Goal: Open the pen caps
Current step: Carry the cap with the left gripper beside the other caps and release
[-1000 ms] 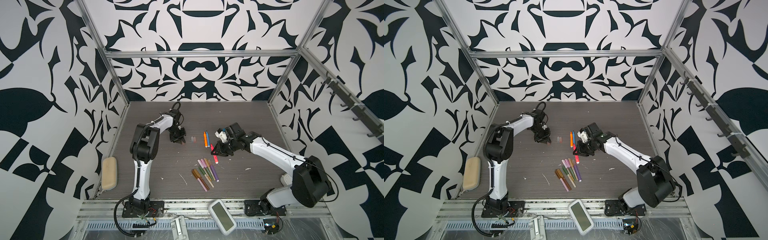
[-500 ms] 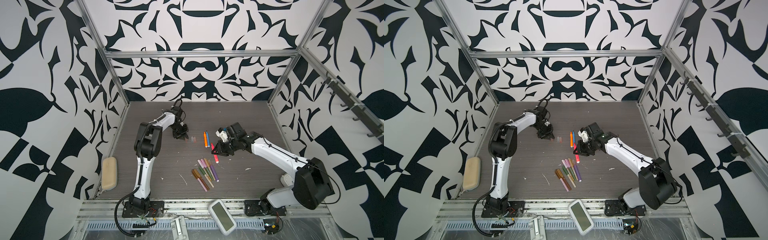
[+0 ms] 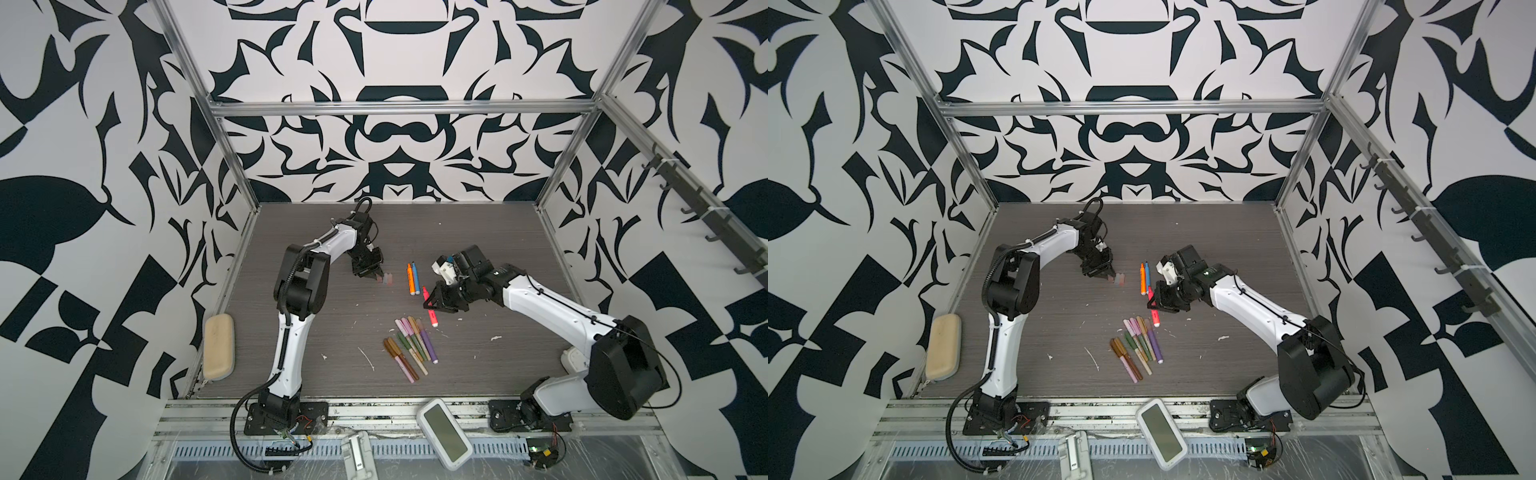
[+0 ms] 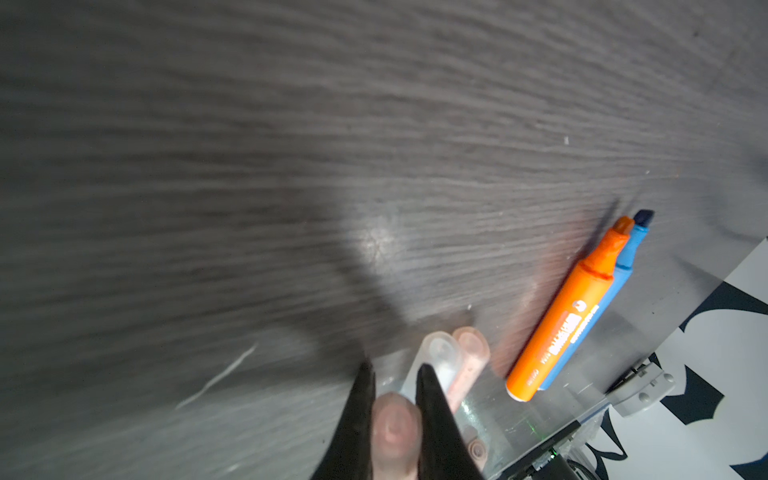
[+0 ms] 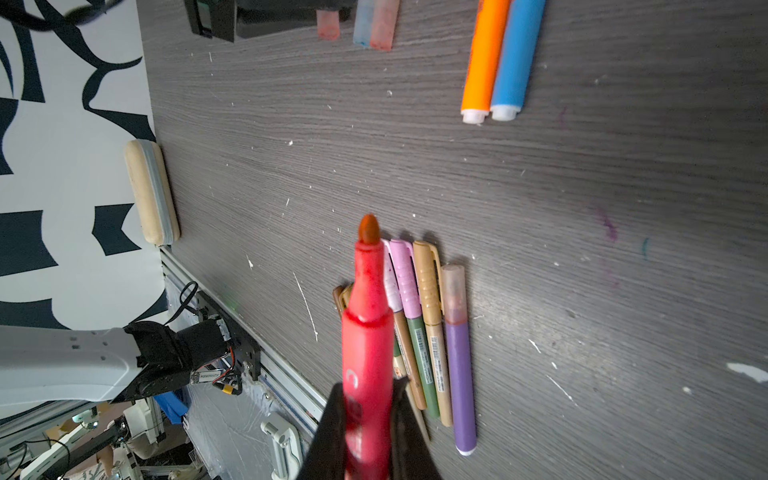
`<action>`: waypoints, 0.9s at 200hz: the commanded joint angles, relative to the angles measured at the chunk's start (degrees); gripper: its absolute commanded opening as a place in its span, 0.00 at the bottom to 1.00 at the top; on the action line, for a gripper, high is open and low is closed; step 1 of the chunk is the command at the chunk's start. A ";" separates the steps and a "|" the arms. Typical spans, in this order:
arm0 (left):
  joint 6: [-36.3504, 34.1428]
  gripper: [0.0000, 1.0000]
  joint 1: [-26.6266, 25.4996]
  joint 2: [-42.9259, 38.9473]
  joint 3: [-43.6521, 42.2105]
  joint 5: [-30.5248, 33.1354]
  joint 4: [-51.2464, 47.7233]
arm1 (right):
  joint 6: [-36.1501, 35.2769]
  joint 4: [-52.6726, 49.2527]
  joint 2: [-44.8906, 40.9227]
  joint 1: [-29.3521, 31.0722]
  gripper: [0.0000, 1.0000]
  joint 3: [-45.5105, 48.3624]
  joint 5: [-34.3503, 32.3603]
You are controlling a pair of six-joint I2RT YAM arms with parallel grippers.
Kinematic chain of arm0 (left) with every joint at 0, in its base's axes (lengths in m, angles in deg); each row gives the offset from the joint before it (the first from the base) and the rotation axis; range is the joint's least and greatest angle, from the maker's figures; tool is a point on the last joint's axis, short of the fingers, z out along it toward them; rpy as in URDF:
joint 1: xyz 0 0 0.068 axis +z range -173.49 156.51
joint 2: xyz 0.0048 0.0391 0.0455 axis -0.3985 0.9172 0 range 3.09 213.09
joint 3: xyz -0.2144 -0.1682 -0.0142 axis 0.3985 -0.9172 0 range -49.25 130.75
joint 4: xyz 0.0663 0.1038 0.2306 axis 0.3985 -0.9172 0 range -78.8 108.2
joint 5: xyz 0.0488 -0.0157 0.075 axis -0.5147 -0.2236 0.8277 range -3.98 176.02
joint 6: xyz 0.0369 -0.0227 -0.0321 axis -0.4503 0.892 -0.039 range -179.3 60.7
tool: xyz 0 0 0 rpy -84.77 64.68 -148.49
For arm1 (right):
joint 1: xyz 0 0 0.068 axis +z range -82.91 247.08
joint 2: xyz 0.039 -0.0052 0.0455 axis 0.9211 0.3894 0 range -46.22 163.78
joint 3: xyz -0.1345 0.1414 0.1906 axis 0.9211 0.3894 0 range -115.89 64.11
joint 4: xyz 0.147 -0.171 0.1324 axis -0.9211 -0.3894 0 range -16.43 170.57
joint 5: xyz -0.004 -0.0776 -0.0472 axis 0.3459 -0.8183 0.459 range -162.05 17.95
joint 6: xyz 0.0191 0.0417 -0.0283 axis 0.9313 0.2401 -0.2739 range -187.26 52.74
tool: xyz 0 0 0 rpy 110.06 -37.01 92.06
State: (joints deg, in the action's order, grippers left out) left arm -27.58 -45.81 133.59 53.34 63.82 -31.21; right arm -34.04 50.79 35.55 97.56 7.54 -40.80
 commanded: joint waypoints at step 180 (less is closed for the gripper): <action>2.68 0.29 -0.51 -2.01 -2.70 -1.10 0.55 | -1.59 0.21 -0.88 -1.51 0.00 -0.64 -0.37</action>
State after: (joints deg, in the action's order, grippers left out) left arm -25.98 -46.01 133.15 52.35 62.58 -29.33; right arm -34.15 50.83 35.55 97.35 8.04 -40.80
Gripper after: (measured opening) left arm 0.285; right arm 0.156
